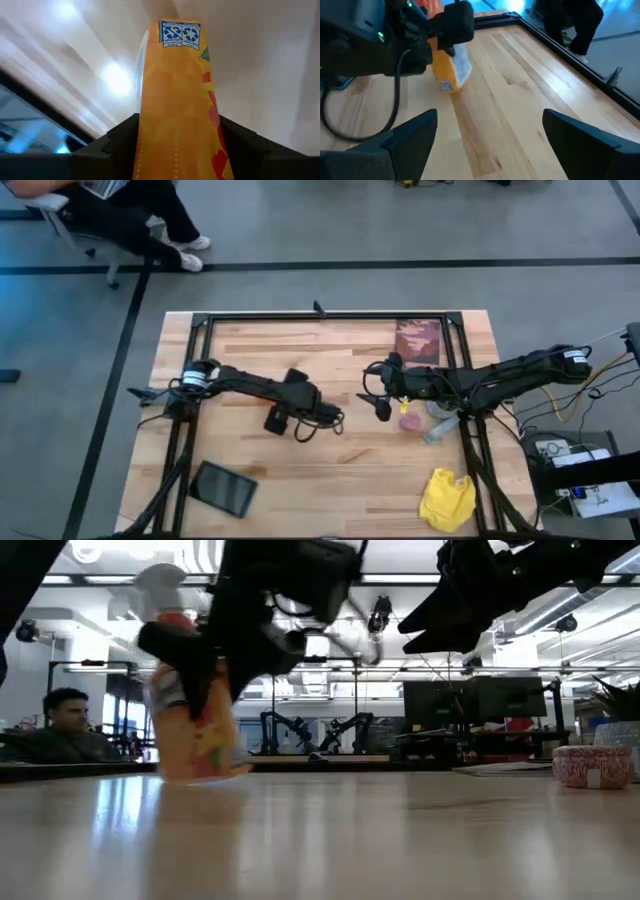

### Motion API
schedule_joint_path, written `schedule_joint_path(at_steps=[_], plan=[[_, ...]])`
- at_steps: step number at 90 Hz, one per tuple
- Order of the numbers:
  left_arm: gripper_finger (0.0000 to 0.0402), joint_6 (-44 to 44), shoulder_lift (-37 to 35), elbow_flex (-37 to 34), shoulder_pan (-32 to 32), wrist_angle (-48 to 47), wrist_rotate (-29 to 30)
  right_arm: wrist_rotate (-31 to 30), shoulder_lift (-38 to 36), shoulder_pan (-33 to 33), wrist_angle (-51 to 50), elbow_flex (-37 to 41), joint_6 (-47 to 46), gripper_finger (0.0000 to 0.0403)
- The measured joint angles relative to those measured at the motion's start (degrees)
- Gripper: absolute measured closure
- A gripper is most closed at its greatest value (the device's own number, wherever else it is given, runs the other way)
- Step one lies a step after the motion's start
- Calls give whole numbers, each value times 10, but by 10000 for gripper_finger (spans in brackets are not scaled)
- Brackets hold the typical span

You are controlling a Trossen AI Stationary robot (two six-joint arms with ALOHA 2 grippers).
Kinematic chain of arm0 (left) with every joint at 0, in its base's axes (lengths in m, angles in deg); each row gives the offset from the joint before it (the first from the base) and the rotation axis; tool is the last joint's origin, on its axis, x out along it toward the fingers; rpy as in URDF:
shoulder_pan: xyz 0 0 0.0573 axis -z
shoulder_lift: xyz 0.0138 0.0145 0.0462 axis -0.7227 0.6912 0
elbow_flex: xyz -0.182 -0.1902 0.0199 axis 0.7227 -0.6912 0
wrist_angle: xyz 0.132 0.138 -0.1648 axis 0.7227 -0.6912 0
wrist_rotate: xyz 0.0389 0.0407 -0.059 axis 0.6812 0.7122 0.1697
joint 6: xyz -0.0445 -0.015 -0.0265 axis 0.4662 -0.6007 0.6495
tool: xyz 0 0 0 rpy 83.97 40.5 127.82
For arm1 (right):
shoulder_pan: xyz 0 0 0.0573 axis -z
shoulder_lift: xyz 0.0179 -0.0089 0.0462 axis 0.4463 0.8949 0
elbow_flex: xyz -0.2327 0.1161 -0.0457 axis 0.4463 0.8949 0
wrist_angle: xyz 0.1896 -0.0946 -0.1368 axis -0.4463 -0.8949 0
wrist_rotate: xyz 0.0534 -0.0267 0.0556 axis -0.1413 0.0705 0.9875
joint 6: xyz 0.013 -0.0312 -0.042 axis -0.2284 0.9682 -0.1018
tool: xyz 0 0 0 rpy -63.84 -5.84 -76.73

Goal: Apply microfiber cloth
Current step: Move the spray cleaning bottle to the center

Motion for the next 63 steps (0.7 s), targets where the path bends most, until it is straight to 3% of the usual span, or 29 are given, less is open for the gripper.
schedule_joint_path(at_steps=[20,63], plan=[[167,-48,1,37,0,32,-7,0,0,0,0,0,0,59],[153,-97,1,35,0,38,-23,0,0,0,59,0,0,59]])
